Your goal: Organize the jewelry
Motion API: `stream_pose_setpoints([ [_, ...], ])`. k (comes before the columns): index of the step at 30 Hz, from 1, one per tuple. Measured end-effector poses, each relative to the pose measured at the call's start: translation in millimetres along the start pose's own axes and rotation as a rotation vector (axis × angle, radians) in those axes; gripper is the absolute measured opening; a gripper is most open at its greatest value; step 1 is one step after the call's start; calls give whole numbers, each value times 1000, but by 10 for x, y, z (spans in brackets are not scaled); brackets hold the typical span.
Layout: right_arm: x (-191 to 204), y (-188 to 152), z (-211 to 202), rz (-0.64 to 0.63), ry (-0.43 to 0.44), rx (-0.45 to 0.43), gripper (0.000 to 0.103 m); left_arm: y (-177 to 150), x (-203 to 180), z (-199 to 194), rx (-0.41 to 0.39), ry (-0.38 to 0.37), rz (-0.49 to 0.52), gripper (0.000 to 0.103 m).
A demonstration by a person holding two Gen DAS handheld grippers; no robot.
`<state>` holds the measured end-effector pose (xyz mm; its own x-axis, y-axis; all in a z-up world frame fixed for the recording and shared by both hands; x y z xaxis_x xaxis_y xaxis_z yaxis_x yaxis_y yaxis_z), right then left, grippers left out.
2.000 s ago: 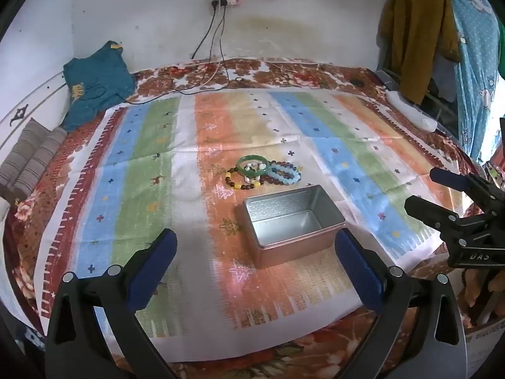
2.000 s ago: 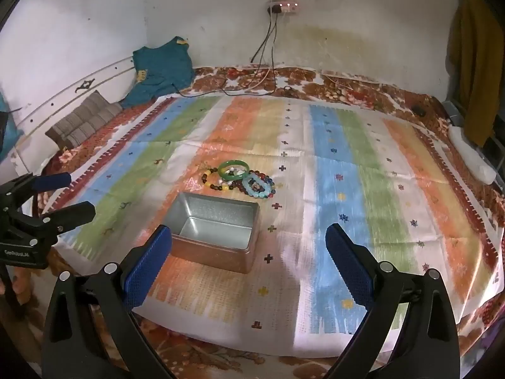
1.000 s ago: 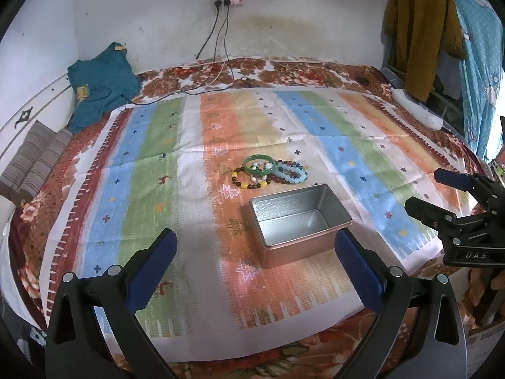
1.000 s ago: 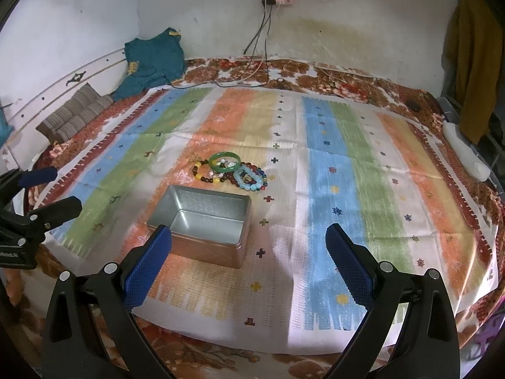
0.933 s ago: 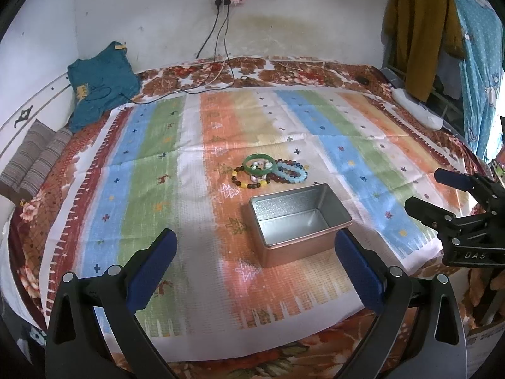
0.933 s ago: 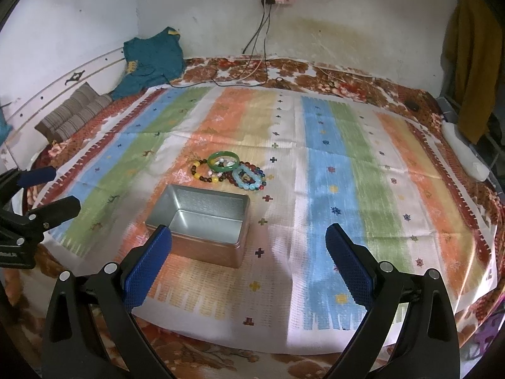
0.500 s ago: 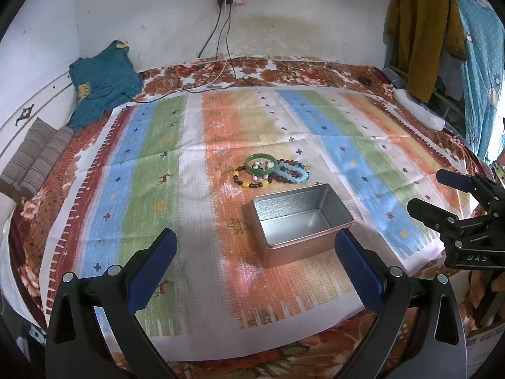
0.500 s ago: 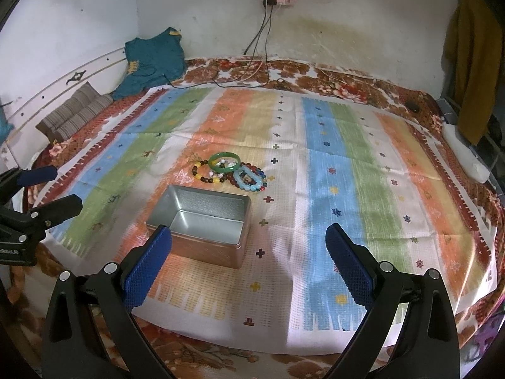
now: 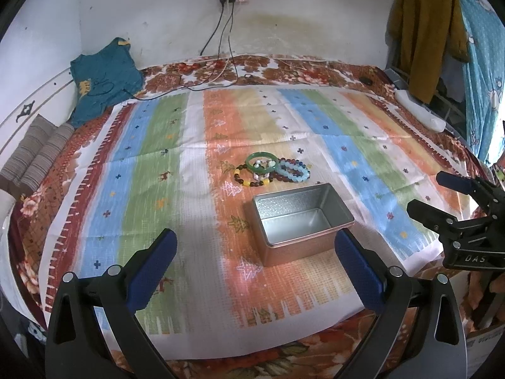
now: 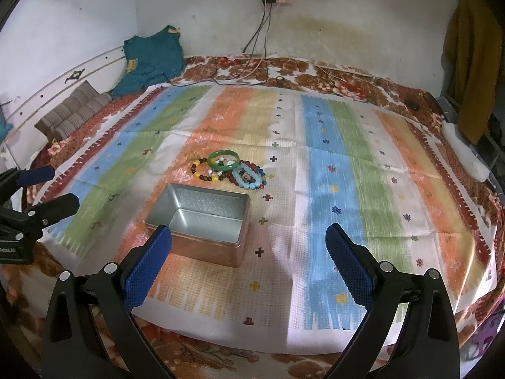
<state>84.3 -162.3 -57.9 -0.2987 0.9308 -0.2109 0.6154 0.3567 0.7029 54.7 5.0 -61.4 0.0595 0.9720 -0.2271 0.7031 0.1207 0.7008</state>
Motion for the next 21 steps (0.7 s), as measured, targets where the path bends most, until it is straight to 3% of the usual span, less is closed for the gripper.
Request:
stream_pose_setpoints([
  [21, -23, -7, 90, 7, -3, 27, 99, -33, 93, 31, 25, 10, -24, 97],
])
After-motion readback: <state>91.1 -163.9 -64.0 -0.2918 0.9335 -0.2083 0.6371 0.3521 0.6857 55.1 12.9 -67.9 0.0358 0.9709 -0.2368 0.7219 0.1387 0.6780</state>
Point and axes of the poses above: each gripper's, at about its wrist camera, not at the fingertips, and z roughly the way its jaws point, x to its left, y to its top, the point moved 8 cm from there along z, roughly the way its jaws point, and after that the axes turned 14 degrees about -y, right-handed, at the moved point
